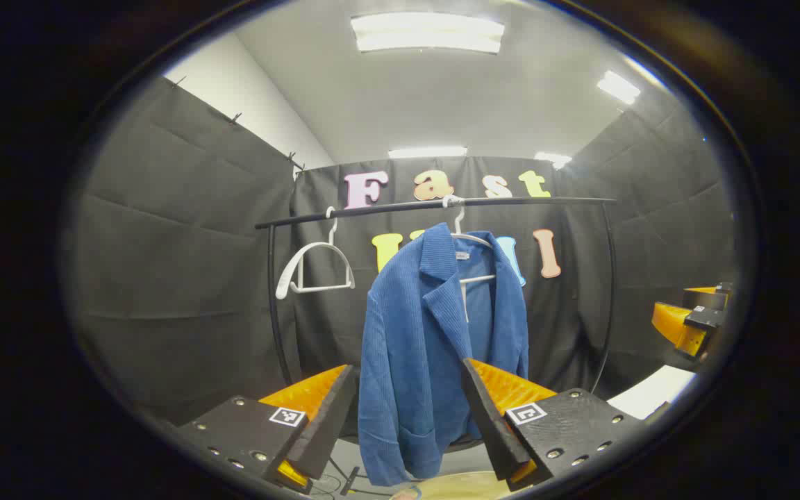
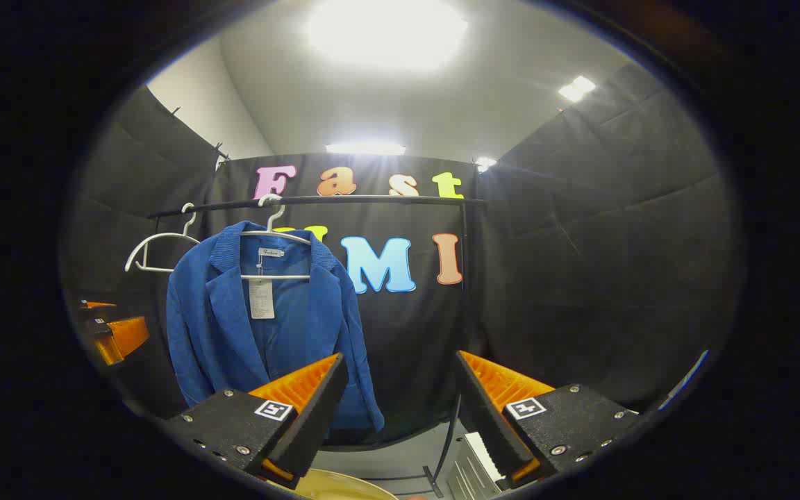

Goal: Grasp the clothes on the hanger with both hands and then place them into the laundry hamper below.

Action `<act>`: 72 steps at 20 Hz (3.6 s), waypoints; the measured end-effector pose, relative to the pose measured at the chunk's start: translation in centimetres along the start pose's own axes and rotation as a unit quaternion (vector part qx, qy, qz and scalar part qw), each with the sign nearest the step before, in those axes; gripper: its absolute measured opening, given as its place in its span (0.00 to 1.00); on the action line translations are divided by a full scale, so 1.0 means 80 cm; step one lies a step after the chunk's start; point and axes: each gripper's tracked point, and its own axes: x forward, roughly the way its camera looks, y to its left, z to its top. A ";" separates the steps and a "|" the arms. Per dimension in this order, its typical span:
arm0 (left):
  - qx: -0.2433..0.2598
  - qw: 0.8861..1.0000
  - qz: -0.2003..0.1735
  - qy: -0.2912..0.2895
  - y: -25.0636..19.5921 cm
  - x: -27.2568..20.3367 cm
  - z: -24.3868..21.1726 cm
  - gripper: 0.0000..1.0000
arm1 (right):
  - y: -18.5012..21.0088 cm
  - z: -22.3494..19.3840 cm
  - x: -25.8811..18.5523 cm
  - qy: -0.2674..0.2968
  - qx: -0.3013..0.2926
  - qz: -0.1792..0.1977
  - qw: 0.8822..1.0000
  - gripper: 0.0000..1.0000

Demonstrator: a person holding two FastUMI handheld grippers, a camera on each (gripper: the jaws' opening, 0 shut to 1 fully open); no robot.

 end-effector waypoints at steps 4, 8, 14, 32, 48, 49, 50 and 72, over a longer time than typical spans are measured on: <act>0.003 1.000 0.003 0.001 0.009 -0.008 0.000 0.95 | 0.002 0.000 0.001 -0.001 0.002 0.001 1.000 0.95; 0.004 1.000 0.001 0.002 0.009 -0.011 0.001 0.95 | 0.004 -0.002 0.002 -0.001 0.001 0.001 1.000 0.95; 0.004 1.000 0.001 0.000 0.000 -0.003 0.002 0.95 | 0.002 -0.002 0.004 -0.002 0.002 0.003 1.000 0.95; -0.003 0.999 0.019 -0.046 -0.041 0.061 0.065 0.95 | 0.026 0.050 0.104 -0.040 0.016 0.066 0.997 0.95; 0.002 0.996 0.078 -0.043 -0.081 0.172 0.061 0.88 | 0.090 0.053 0.263 -0.046 0.058 0.170 0.983 0.95; 0.001 0.996 0.084 -0.040 -0.080 0.178 0.058 0.88 | 0.094 0.051 0.273 -0.045 0.061 0.177 0.981 0.95; 0.000 0.995 0.090 -0.037 -0.080 0.185 0.054 0.88 | 0.099 0.051 0.283 -0.045 0.064 0.184 0.980 0.95; 0.048 0.984 0.172 -0.021 -0.066 0.279 0.008 0.94 | 0.201 -0.005 0.398 -0.019 0.070 0.271 0.960 0.86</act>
